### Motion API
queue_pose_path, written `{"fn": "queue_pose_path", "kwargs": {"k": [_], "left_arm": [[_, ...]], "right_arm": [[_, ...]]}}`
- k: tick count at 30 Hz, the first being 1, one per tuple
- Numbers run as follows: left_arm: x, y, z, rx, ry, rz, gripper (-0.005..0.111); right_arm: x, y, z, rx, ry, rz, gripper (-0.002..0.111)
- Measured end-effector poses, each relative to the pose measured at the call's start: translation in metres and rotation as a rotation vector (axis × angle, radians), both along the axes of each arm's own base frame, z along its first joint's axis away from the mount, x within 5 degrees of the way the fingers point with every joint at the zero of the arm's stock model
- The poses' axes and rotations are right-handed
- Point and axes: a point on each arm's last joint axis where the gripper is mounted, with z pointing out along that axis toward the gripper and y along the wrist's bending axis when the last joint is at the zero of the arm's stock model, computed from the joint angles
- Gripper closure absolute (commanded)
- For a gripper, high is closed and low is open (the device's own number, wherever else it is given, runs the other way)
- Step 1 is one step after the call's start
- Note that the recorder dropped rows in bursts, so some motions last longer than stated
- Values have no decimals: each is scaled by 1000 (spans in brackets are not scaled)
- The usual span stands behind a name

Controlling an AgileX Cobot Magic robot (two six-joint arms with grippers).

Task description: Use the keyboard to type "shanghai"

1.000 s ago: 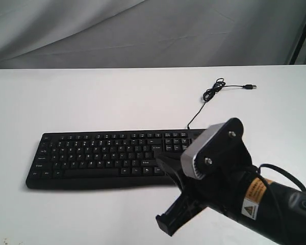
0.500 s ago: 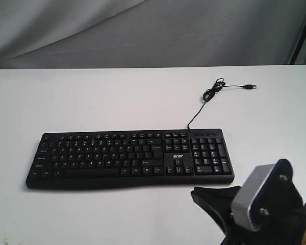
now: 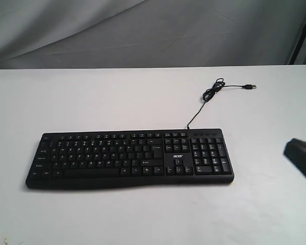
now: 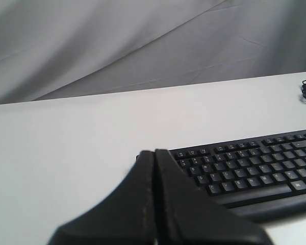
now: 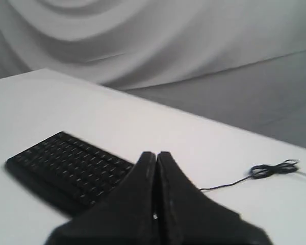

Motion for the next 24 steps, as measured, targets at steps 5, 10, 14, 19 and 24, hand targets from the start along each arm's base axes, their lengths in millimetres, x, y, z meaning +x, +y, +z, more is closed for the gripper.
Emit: {"fn": "queue_pose_path", "kwargs": {"k": [5, 10, 14, 19, 24], "left_arm": [[0, 0, 0, 0, 0, 0, 107], [0, 0, 0, 0, 0, 0, 107], [0, 0, 0, 0, 0, 0, 107], [0, 0, 0, 0, 0, 0, 107], [0, 0, 0, 0, 0, 0, 107]], "right_arm": [[-18, -30, 4, -23, -74, -206, 108], [-22, -33, 0, -46, -50, -233, 108], [-21, -33, -7, -33, -28, -235, 108], [-23, -34, -34, -4, -21, -243, 108], [-29, -37, -35, 17, -59, -250, 108]]}}
